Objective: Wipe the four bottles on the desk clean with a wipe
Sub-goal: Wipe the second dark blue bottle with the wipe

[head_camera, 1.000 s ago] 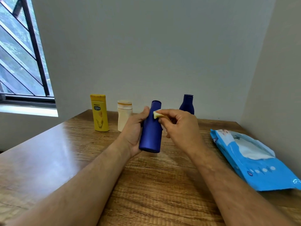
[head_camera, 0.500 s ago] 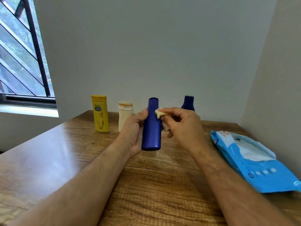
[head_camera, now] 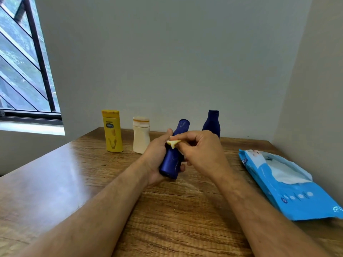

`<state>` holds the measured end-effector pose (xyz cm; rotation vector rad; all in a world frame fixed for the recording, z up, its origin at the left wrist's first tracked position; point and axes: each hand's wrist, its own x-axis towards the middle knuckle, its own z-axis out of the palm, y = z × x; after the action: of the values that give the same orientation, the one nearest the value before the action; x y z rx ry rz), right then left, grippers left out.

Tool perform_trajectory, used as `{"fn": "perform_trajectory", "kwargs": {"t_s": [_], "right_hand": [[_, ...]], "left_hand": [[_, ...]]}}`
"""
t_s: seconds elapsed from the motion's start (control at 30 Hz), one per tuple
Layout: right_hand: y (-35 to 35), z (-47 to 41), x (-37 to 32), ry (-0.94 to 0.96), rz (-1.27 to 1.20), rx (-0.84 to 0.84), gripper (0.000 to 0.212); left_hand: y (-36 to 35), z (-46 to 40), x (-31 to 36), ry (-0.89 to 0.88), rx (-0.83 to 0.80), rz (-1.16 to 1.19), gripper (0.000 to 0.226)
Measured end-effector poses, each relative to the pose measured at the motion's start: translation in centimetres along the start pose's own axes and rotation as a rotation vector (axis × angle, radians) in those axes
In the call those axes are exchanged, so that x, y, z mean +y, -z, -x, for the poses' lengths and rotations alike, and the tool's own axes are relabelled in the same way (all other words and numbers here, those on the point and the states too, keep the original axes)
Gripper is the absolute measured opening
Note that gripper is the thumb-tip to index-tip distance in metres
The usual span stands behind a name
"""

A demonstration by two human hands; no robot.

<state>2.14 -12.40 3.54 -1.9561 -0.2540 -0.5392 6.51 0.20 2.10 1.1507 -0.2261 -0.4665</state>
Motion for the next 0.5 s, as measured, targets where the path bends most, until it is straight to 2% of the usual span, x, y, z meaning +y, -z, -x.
{"fn": "perform_trajectory", "kwargs": {"t_s": [0.13, 0.23, 0.37, 0.43, 0.5], "right_hand": [[0.66, -0.23, 0.21, 0.050, 0.067, 0.109, 0.020], [0.70, 0.05, -0.16, 0.130, 0.078, -0.020, 0.019], [-0.03, 0.20, -0.14, 0.109, 0.141, -0.226, 0.020], [0.04, 0.17, -0.11, 0.105, 0.153, -0.251, 0.019], [0.17, 0.16, -0.06, 0.131, 0.157, -0.197, 0.020]], "left_hand": [[-0.05, -0.28, -0.20, 0.000, 0.025, -0.025, 0.054], [0.12, -0.36, -0.10, -0.099, 0.048, -0.031, 0.050], [0.23, -0.20, 0.46, -0.097, 0.087, 0.103, 0.057], [0.26, -0.26, 0.52, -0.100, 0.097, 0.121, 0.060], [0.20, -0.21, 0.38, -0.101, 0.074, 0.097, 0.060]]}}
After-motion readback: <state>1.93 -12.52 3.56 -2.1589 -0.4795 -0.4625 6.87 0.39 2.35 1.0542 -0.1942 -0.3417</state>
